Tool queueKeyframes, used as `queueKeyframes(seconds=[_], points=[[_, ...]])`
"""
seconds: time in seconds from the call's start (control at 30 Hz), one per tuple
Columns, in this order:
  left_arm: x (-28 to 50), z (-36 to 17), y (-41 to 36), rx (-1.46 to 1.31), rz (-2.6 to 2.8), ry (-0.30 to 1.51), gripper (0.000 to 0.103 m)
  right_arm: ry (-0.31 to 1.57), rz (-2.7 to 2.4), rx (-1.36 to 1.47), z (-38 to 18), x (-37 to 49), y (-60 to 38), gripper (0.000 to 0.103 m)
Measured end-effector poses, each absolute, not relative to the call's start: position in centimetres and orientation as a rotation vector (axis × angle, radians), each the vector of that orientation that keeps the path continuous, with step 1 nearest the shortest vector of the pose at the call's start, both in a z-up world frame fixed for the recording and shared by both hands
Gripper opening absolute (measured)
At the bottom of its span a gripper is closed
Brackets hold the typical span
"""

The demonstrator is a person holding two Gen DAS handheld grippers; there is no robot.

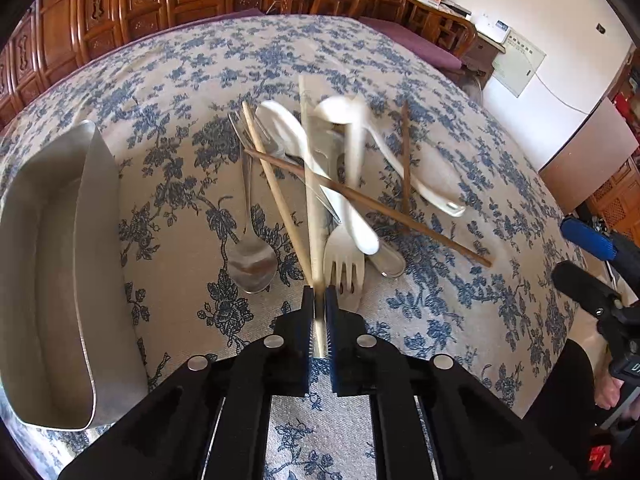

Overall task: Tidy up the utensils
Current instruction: 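Carry the chopstick toward the grey tray with the left tool while the right tool grasps a dark chopstick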

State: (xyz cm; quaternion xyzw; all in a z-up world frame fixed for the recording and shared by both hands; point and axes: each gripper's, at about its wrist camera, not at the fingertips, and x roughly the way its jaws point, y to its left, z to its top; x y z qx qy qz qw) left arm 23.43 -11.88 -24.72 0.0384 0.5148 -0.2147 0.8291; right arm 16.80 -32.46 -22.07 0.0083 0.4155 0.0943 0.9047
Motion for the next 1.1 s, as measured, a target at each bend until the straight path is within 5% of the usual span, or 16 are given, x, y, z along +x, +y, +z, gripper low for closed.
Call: queueKeyframes(seconds=[0.47,0.9,1.1], points=[[20.8,-21.2,-9.8,0.032,-0.437,1.022,0.004,0.859,0.200,-0.007,-22.5,17.1,-32.4,0.071],[17.1,-18.3,-8.2,0.034,-0.442,0.952,0.004,0.944,0.284,-0.073,-26.7,21.1,-31.9,0.039],[16.1,-17.2,-7.4,0.032,-0.434,0.928,0.004,0.983,0.300,-0.159,-28.1,21.8,-30.8,0.036]])
